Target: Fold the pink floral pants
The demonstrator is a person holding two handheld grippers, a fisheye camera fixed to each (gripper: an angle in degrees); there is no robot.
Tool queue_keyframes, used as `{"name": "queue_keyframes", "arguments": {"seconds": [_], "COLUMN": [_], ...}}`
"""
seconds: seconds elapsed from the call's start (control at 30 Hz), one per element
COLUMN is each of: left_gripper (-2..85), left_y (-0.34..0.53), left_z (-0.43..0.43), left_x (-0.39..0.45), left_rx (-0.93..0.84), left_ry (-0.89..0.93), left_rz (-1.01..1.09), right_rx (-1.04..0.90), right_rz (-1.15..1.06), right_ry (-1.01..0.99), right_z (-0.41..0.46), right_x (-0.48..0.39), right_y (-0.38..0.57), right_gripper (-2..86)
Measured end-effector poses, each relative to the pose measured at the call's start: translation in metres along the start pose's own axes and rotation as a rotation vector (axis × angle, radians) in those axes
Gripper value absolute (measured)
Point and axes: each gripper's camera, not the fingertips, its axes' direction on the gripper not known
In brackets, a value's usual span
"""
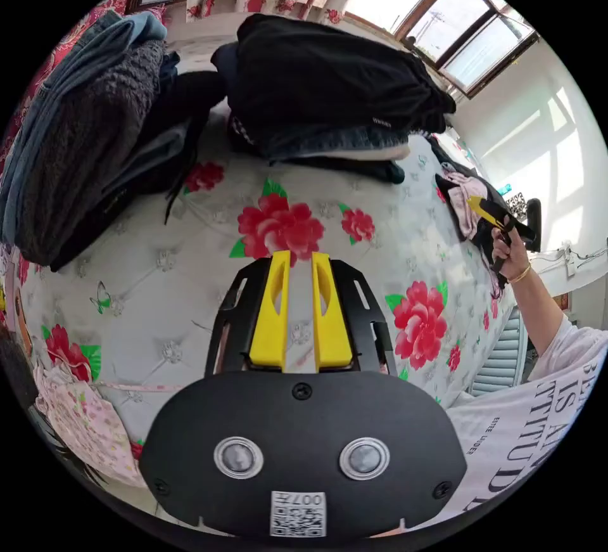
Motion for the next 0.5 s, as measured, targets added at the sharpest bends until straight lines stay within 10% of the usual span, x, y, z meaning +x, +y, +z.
{"name": "queue_keyframes", "arguments": {"seconds": [0.2,0.5], "left_gripper": [5.0,4.3], "left_y": [0.060,0.063], "left_z": [0.066,0.132], "left_x": [0.103,0.225], "left_rx": [-0.173,-0.407], "left_ry": [-0.052,-0.247], "left_rz": [0.107,0.374], "right_rx": [-0.007,0.126], "right_rz": [0.309,0.236], "right_ry": [0.226,0.132], "right_z": [-0.084,-0.099], "right_x": [0.184,0.192], "right_y": [0.092,-0.040], "right_gripper": [8.3,10.0]}}
